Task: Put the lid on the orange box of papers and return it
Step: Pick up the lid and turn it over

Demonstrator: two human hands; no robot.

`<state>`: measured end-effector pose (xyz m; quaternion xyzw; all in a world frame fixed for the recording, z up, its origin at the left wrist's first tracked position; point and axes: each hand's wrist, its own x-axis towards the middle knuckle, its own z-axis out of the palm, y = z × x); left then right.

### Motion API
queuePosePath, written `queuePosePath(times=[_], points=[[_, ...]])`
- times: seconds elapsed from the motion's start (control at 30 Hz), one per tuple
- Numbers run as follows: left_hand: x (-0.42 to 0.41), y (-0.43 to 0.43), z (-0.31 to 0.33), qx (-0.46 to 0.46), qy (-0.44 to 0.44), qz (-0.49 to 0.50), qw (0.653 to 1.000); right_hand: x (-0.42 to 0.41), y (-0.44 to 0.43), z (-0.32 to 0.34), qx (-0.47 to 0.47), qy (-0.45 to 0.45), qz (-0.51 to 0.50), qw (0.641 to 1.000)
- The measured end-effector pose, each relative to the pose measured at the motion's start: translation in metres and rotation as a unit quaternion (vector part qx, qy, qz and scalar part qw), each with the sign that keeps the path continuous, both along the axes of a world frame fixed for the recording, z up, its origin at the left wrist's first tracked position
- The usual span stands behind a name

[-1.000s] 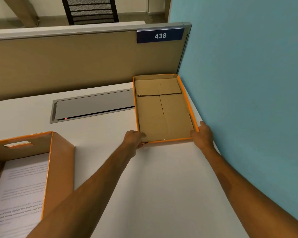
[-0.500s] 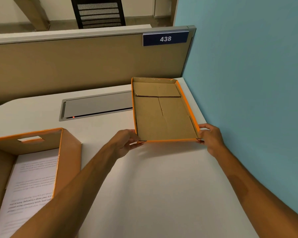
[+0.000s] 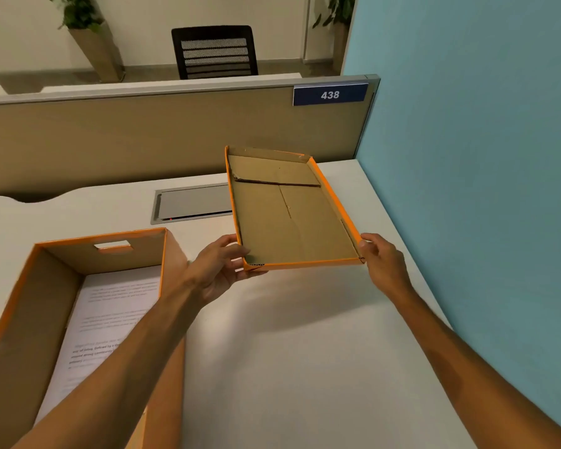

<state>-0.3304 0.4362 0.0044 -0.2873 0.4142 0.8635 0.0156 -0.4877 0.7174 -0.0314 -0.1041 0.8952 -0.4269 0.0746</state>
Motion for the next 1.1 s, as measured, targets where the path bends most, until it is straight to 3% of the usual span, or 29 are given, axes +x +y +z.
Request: queuePosePath(times=[0.17, 0.33, 0.5, 0.67, 0.97, 1.1], points=[[0.039, -0.01, 0.021, 0.0, 0.035, 0.014, 0.999, 0.068, -0.027, 0.022, 0.053, 0.246, 0.09, 0.964], [0.081, -0.013, 0.042, -0.013, 0.064, 0.024, 0.998, 0.146, -0.064, 0.029, 0.087, 0.35, 0.194, 0.912], [0.13, -0.015, 0.063, -0.026, 0.089, 0.025, 0.995, 0.201, -0.097, 0.037, 0.08, 0.458, 0.197, 0.863], [0.176, -0.009, 0.09, -0.04, 0.118, 0.03, 0.992, 0.241, -0.121, 0.054, 0.026, 0.462, 0.158, 0.873], [0.218, 0.012, 0.12, -0.131, 0.133, 0.036, 0.982, 0.297, -0.13, 0.085, -0.117, 0.378, 0.094, 0.914], [0.223, 0.015, 0.118, -0.197, 0.151, 0.03, 0.968, 0.316, -0.127, 0.107, -0.194, 0.295, 0.021, 0.935]])
